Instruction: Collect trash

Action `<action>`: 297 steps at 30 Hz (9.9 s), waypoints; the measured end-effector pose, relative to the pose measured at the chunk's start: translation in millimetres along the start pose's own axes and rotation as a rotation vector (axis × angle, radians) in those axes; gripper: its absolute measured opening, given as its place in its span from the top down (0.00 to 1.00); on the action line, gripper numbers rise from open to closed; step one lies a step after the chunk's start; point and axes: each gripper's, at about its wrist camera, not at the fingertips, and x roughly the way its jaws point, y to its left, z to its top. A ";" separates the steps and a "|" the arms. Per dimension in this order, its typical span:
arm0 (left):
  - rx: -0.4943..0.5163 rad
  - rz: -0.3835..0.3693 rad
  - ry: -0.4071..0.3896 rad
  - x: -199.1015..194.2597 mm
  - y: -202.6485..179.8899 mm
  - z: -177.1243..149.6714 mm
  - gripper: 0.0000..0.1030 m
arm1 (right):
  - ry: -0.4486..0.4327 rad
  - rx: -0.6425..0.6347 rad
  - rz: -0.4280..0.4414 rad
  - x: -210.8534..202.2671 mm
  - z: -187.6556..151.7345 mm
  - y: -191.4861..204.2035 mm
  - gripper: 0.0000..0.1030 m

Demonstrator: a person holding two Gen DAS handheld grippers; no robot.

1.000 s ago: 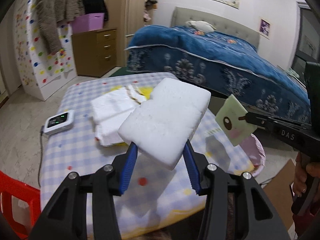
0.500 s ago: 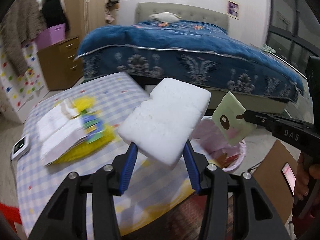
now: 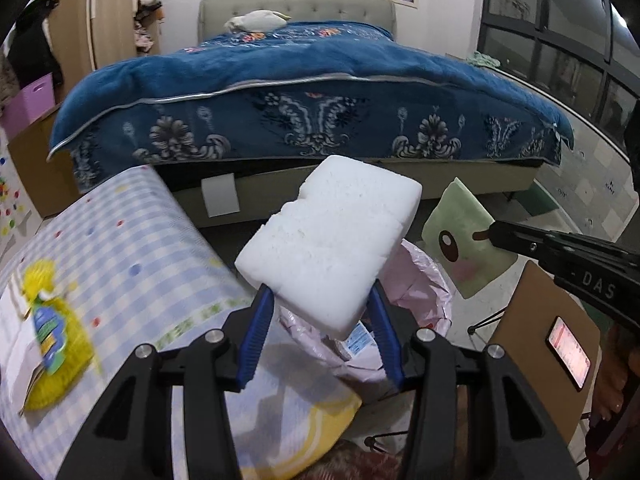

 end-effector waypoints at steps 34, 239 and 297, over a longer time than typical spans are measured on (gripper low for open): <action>-0.070 0.092 -0.031 -52.1 47.9 -18.3 0.32 | 0.001 -0.006 0.037 -7.7 6.3 25.5 0.78; -0.093 0.196 -0.080 -126.7 74.5 -47.1 0.98 | -0.147 -0.236 0.050 -60.5 8.7 96.0 0.94; 0.025 0.103 0.000 -29.9 12.3 10.9 0.07 | -0.019 0.037 0.006 -31.7 7.5 3.4 0.14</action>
